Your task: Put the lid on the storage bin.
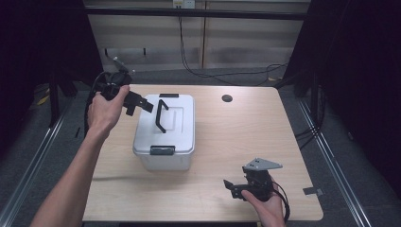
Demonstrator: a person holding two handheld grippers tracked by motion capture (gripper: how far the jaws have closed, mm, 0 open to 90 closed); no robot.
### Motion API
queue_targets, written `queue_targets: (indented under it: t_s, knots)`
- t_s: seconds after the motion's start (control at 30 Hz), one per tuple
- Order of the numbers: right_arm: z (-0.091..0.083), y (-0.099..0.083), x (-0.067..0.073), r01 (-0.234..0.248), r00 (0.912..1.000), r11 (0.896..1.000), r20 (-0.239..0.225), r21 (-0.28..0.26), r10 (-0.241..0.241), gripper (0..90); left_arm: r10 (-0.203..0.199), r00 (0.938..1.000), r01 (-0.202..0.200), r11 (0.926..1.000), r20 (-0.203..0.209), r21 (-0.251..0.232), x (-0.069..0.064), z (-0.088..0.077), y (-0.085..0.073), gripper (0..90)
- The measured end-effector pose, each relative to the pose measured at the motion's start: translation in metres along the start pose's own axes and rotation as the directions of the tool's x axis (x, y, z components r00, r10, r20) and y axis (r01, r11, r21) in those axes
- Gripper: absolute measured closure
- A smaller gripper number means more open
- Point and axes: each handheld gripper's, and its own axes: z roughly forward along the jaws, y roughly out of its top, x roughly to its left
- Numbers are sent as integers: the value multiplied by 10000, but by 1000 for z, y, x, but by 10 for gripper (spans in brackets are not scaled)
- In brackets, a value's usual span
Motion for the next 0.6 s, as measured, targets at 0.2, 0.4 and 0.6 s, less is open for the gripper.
queue_targets:
  t_s: [0.2, 0.4, 0.6]
  knots:
    - [0, 0, 0, -38, 10000, 10000, -11, 23, 38, 135, 252, 9996, -249, 9990, 85, -384, 15, -3, -15, 199]
    - [1, 0, 0, -99, 9999, 9999, 26, 40, 99, 135, 170, 9996, -152, 9966, 216, -805, 28, -10, -33, 199]
    - [1, 0, -1, -77, 10000, 10000, 38, 14, 77, 135, 125, 9988, -57, 9898, 472, -1423, 43, -14, -54, 191]
